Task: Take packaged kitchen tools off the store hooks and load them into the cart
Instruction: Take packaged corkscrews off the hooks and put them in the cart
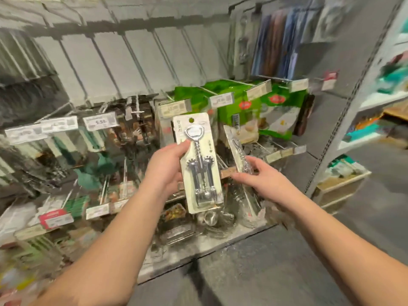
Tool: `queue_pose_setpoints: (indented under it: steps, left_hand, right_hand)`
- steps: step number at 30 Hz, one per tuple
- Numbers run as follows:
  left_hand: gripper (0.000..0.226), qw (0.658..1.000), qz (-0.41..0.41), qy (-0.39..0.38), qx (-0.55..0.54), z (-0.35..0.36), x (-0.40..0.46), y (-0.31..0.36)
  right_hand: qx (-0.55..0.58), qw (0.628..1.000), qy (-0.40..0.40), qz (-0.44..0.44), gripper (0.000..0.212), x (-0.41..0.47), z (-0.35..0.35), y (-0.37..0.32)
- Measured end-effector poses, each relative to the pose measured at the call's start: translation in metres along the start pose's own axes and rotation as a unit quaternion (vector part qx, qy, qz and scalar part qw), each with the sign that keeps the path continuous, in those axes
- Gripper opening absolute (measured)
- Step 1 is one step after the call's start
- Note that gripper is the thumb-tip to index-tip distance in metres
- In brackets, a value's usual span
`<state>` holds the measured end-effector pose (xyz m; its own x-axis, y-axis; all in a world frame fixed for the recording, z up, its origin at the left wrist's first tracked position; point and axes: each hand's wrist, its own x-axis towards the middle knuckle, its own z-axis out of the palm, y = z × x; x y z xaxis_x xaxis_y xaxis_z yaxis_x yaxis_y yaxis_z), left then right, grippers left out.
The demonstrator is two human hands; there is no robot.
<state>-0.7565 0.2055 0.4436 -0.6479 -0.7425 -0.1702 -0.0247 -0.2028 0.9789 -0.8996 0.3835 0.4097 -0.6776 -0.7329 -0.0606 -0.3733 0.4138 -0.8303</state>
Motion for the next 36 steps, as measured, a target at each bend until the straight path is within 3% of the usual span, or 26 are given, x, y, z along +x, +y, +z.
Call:
queue_pose_setpoints:
  steps: [7,12,20,36]
  left_hand:
    - [0.016,0.999,0.026,-0.034,-0.029,0.13,0.065,0.018]
    - [0.017,0.998,0.037,-0.038,-0.035,0.174,0.093,0.042]
    - [0.018,0.996,0.077,-0.045,-0.028,0.204,0.155,0.085]
    - [0.014,0.989,0.12,-0.081,-0.034,0.225,0.254,0.154]
  right_hand:
    - [-0.016,0.998,0.053,0.001,0.087,0.052,-0.119,0.051]
    - [-0.016,0.997,0.079,-0.016,0.088,0.089,-0.159,0.059]
    - [-0.007,0.985,0.162,-0.062,0.098,0.17,-0.198,0.042]
    - [-0.021,0.943,0.303,-0.132,0.098,0.313,-0.245,-0.031]
